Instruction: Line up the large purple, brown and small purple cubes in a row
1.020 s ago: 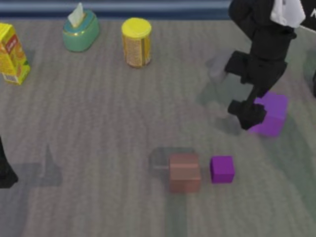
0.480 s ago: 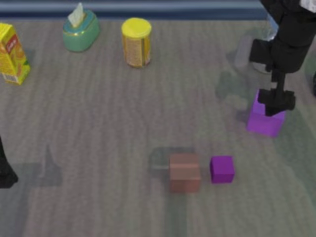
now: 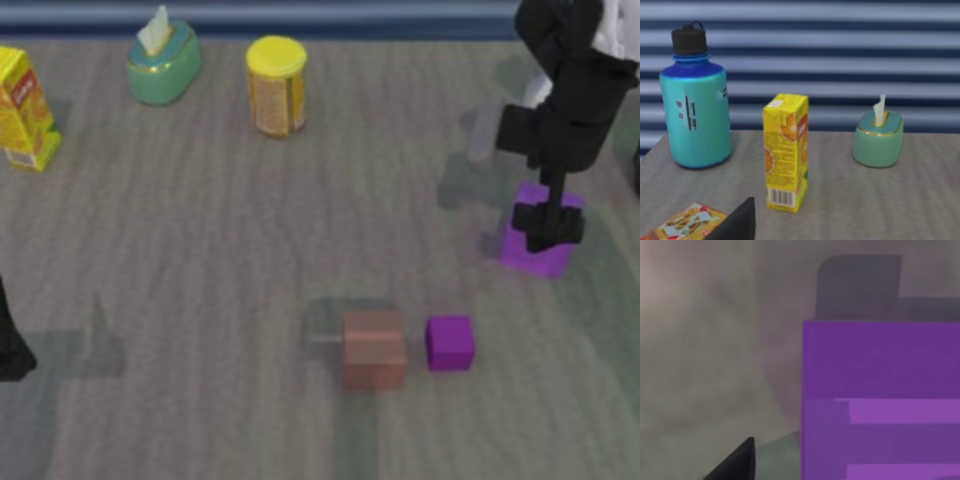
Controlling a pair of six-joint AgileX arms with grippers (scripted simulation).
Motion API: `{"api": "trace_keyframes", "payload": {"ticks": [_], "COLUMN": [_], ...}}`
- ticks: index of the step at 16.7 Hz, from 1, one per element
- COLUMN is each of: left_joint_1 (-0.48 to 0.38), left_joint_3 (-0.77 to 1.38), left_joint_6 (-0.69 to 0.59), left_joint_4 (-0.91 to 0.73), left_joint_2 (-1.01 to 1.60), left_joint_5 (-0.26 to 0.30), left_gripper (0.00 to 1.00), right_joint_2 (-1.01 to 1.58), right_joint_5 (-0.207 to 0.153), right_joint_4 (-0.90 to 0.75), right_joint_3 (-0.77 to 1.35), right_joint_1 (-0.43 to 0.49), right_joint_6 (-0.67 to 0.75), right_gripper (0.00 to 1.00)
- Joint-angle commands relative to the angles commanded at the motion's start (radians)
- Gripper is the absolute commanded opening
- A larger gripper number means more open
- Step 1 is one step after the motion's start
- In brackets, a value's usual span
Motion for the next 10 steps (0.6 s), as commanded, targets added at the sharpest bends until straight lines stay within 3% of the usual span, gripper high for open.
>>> {"api": "trace_keyframes", "payload": {"ticks": [5,10], "left_joint_1": [0.000,0.000], "left_joint_3": [0.000,0.000], "left_joint_6": [0.000,0.000], "left_joint_4": [0.000,0.000], "left_joint_2": [0.000,0.000], "left_joint_5": [0.000,0.000], "left_gripper": [1.00,1.00], "right_joint_2": [0.046,0.051], "right_joint_5": [0.000,0.001], "right_joint_4": [0.158,0.175], "right_joint_3": [-0.112,-0.124], "right_joint_1": [-0.001,-0.001], "right_joint_6": [0.000,0.000], "right_gripper": [1.00,1.00]}}
